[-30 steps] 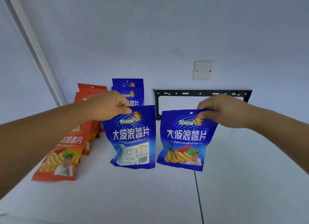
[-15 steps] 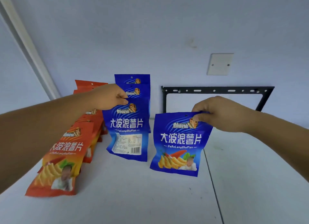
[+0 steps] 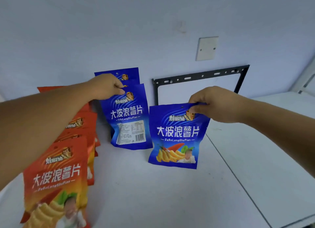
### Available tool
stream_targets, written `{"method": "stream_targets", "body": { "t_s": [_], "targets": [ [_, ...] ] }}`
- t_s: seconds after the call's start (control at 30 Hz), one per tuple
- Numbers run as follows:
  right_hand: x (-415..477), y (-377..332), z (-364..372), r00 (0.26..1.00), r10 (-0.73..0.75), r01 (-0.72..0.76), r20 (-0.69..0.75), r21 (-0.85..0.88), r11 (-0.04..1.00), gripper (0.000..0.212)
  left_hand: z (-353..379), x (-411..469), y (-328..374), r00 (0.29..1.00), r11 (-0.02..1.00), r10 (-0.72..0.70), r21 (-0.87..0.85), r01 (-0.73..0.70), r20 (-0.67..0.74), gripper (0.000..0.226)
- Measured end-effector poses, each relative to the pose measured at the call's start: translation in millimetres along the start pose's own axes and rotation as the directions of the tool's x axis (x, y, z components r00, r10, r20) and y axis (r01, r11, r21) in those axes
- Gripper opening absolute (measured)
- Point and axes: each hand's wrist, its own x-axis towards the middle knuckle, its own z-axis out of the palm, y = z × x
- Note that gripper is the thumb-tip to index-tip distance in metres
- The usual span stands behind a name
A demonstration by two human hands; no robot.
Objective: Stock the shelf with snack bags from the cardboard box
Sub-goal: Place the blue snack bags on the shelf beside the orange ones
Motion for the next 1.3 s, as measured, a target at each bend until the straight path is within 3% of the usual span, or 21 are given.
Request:
{"method": "stream_targets", "body": {
  "t_s": [0.33, 0.47, 0.63, 0.77, 1.0, 1.17, 1.3],
  "targets": [
    [6, -28, 10, 0.999, 0.015, -0.014, 0.041, -0.040, 0.999, 0.020, -7, 10, -11, 0.995, 0.982, 0.089, 0.163, -0.097, 0.052, 0.020],
    [18, -38, 17, 0.999, -0.010, 0.013, 0.040, -0.052, 0.999, 0.019, -2, 12, -19, 0.998, 0.994, 0.068, 0.085, -0.067, -0.005, 0.020],
    [39, -49, 28, 0.997, -0.055, 0.057, 0.047, -0.038, 0.998, 0.017, 0, 10, -26, 0.988, 0.994, 0.073, -0.072, -0.083, -0.139, 0.036],
    [65, -62, 36, 0.992, -0.097, 0.097, 0.076, -0.001, 0.995, 0.008, -13, -9, -26, 0.964, 0.982, 0.091, -0.137, -0.129, -0.252, 0.025],
    [132, -95, 59, 0.983, -0.152, 0.145, 0.106, 0.070, 0.987, 0.021, -34, -59, -43, 0.949, 0.969, 0.051, -0.213, -0.122, -0.310, 0.015],
    [175, -101, 77, 0.986, -0.153, 0.161, 0.063, -0.145, 0.976, 0.026, -34, -87, -59, 0.928, 0.968, -0.055, -0.246, -0.040, -0.368, 0.009],
    [190, -98, 86, 0.989, -0.123, 0.136, 0.078, -0.197, 0.971, 0.020, -26, -100, -65, 0.930, 0.968, -0.098, -0.250, 0.006, -0.354, 0.014]
  ]
}}
